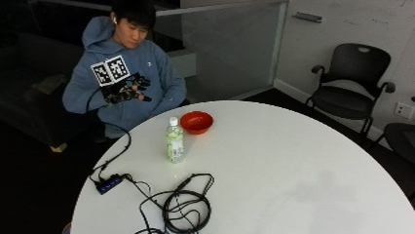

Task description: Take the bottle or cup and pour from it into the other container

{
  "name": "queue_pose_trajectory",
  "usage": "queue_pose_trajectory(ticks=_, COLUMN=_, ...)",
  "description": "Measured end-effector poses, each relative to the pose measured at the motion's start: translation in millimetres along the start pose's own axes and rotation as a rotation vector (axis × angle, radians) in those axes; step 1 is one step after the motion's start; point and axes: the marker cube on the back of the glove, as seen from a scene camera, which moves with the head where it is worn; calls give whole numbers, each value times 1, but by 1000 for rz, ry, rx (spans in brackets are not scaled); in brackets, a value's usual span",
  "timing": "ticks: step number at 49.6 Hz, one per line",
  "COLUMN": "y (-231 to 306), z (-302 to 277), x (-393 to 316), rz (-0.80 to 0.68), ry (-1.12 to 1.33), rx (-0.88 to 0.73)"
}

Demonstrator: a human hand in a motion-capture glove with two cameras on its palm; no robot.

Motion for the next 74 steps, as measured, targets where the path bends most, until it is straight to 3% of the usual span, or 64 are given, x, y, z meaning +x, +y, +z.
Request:
queue_pose_trajectory(ticks=34, y=-53, z=78, x=84, rz=-23, ry=-459, rx=-197)
queue_pose_trajectory(ticks=63, y=-85, z=184, x=37, rz=-51, ry=-1085, rx=-264)
queue_pose_trajectory(ticks=74, y=-88, z=210, x=6, rz=-37, ry=-1362, rx=-202)
